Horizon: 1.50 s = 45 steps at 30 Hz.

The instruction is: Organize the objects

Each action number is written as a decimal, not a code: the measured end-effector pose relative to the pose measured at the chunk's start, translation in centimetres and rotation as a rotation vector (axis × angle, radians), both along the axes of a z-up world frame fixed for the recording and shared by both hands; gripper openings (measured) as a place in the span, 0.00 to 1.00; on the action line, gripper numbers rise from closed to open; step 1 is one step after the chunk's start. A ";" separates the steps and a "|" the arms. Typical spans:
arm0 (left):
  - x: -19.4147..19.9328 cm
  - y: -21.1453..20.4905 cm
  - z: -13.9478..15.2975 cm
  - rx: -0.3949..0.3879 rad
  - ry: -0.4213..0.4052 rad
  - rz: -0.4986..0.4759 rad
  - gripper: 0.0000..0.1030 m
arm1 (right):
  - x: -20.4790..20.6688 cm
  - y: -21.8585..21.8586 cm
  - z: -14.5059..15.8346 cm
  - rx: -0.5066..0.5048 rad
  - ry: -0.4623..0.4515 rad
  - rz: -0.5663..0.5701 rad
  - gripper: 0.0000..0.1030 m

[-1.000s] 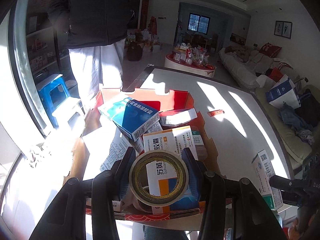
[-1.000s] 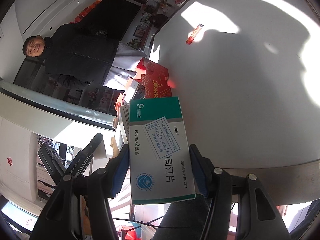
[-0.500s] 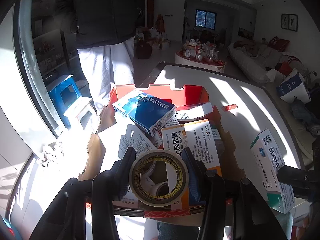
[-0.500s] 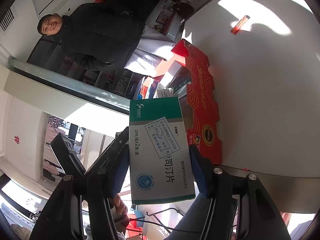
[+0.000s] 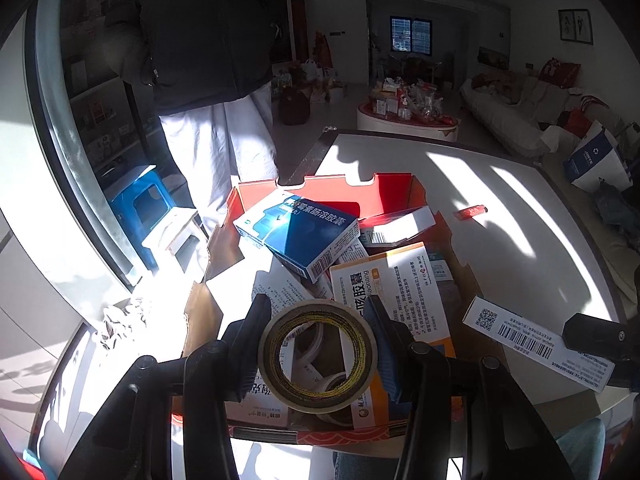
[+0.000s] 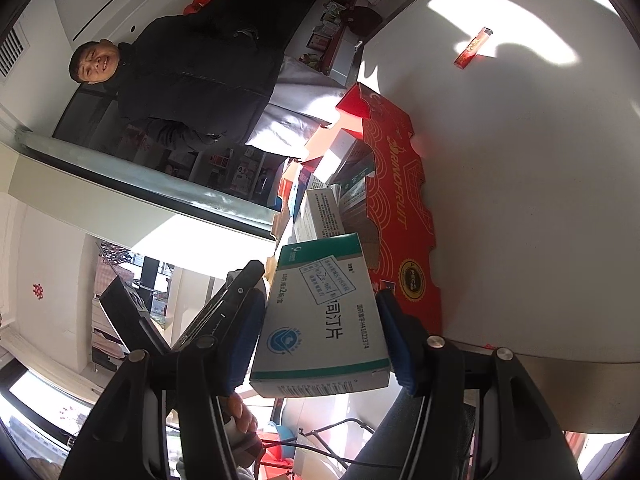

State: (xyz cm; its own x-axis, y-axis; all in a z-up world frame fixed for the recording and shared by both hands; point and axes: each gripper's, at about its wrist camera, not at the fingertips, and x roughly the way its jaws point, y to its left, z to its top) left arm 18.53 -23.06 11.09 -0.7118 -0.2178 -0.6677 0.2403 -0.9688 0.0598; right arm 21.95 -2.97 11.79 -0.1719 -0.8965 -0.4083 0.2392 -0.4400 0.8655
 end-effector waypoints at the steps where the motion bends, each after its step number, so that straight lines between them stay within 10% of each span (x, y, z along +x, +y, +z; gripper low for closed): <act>1: -0.1 -0.1 0.2 -0.002 0.002 0.000 0.50 | -0.1 -0.4 0.4 -0.007 0.006 0.003 0.56; 12: -2.7 -1.7 -0.9 -0.013 -0.020 0.052 0.51 | -7.3 -9.7 3.1 0.019 0.077 0.097 0.56; 15: -3.9 -2.4 -2.2 0.003 -0.070 0.053 0.82 | -9.2 -11.5 2.8 0.091 0.086 0.115 0.65; 19: -4.0 -3.2 -2.4 0.045 -0.027 0.074 0.92 | -10.0 -8.8 3.4 0.263 0.193 0.026 0.78; 25: -2.8 -2.4 0.6 0.144 0.109 0.035 0.99 | -10.9 1.3 -0.7 0.807 0.325 -0.187 0.90; 31: -3.2 1.8 4.7 0.459 0.203 -0.271 1.00 | -13.1 10.8 -6.8 1.127 0.302 -0.377 0.90; 39: -7.4 5.8 5.0 1.229 0.151 -0.662 1.00 | -15.9 15.2 -8.0 1.031 0.286 -0.437 1.00; 45: -8.5 7.1 4.3 1.548 0.148 -0.722 1.00 | -16.1 16.0 -7.7 1.028 0.277 -0.449 1.00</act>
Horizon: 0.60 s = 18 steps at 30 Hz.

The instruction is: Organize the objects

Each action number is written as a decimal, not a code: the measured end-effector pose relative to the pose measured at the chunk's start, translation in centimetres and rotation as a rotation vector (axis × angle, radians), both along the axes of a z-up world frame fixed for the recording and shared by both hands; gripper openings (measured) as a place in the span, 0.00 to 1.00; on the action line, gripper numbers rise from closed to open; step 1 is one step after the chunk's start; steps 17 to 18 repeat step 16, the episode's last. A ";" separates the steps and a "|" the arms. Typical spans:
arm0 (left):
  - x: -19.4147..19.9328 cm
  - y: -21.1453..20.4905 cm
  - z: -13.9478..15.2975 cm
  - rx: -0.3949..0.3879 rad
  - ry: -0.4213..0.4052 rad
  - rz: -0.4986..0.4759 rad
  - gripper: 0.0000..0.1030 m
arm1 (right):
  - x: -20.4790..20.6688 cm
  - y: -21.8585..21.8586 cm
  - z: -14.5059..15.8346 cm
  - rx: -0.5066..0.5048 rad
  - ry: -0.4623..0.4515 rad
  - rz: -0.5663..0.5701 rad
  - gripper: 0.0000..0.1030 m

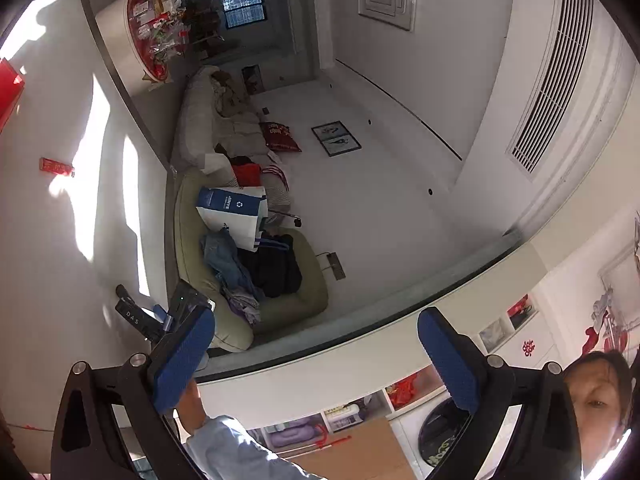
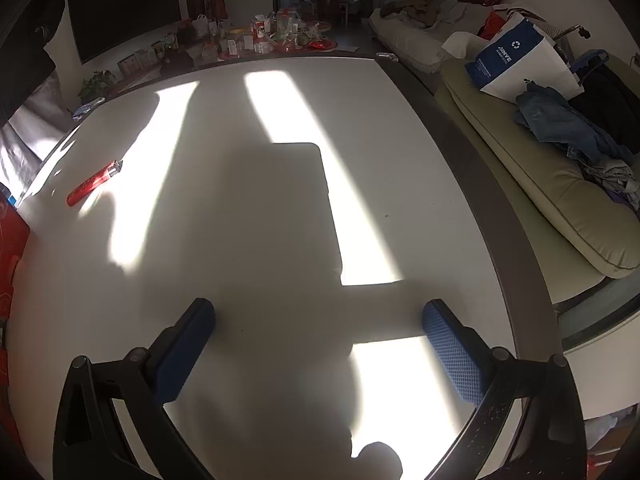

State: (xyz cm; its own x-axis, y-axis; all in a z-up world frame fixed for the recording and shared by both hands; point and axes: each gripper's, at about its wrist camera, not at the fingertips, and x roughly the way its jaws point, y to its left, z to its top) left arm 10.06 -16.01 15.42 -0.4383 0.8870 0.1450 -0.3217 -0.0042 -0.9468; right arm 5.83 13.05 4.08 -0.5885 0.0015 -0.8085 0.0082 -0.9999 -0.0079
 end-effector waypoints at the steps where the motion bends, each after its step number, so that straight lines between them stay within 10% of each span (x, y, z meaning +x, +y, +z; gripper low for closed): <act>1: -0.1 0.1 -0.2 0.010 -0.014 0.002 1.00 | 0.0 -0.1 0.0 0.000 -0.001 0.000 1.00; 5: 0.0 0.6 0.0 -0.115 -0.025 0.048 1.00 | 0.1 -0.1 -0.1 0.000 0.000 0.000 1.00; 12: 0.5 5.4 -1.1 -0.691 -0.139 0.157 1.00 | 0.1 -0.1 -0.1 0.000 0.000 0.000 1.00; 18: 0.7 6.9 -3.4 -0.845 -0.169 0.218 1.00 | 0.1 -0.1 -0.1 0.000 0.000 0.000 1.00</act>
